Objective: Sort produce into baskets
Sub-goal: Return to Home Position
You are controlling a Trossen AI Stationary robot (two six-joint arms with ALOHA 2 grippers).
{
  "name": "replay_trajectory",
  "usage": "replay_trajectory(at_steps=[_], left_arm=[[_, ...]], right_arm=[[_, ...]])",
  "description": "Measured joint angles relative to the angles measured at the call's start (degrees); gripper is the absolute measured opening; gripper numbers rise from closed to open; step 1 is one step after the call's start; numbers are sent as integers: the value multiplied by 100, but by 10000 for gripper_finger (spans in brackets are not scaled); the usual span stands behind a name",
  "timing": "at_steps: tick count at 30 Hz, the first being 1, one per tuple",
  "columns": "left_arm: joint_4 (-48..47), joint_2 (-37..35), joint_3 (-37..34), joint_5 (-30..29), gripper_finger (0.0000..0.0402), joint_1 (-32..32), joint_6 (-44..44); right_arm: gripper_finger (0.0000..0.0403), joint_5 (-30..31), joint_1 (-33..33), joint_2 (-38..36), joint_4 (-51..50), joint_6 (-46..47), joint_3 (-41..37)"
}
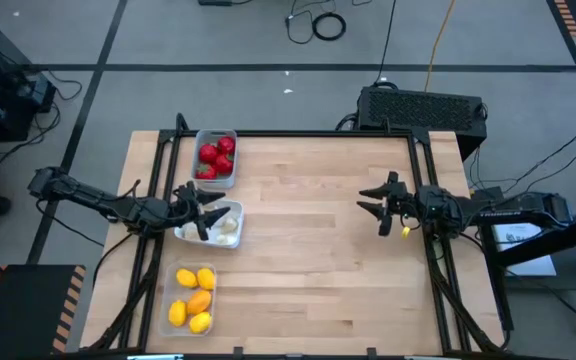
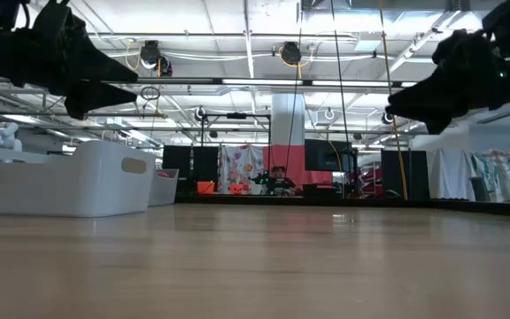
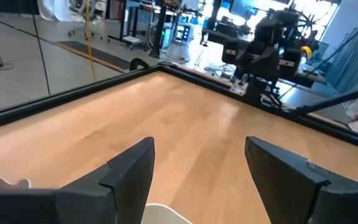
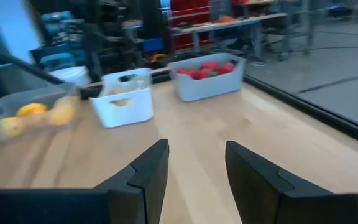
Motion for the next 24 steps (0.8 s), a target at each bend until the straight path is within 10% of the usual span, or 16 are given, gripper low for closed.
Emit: replay_trajectory(at_steps=[24], left_arm=[[-170, 0, 2, 326, 256, 0, -176]], right_arm=[[150, 101, -150, -1803, -951, -541, -304]])
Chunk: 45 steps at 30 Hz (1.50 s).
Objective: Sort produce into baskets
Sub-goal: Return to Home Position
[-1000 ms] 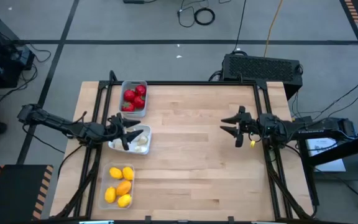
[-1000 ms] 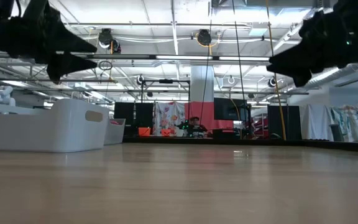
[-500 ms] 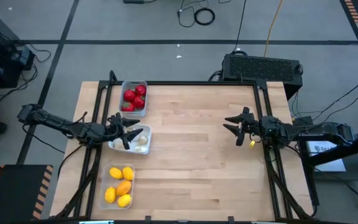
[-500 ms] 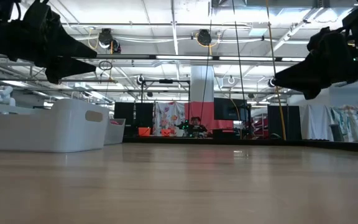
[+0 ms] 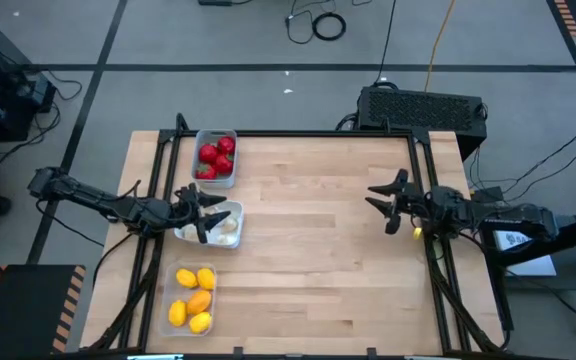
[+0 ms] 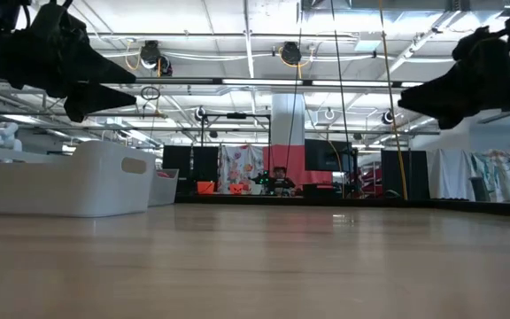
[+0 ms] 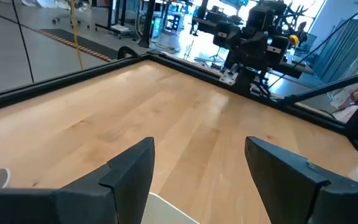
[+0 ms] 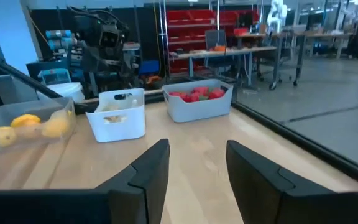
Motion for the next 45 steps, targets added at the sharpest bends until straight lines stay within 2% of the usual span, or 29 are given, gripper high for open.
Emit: replay_trajectory(at_steps=[5, 9, 15, 21, 27, 31, 36, 45], left_arm=[[-164, -102, 2, 33, 256, 0, 106], [-283, -399, 4, 43, 256, 0, 144], [-751, -1008, 4, 657, 256, -55, 37], [-1178, -1586, 4, 455, 256, -114, 56], [-1556, -1639, 7, 100, 256, -114, 245], [-1971, -1639, 7, 111, 256, -114, 295], [-2055, -1639, 7, 131, 256, -114, -431], [-2054, -1639, 7, 140, 256, -114, -415]], right_arm=[[150, -54, -190, -581, -459, -74, 9], [150, -698, -353, -835, -558, 30, 11], [150, -1246, -444, -798, -596, 126, 9], [150, -2283, -431, -797, -421, 210, 7], [150, -2289, -433, -580, -426, 284, 7], [150, -2245, -433, -444, -432, -85, 7], [150, -2118, -433, -301, -445, -440, 7], [150, -2101, -433, -291, -454, -451, 7]])
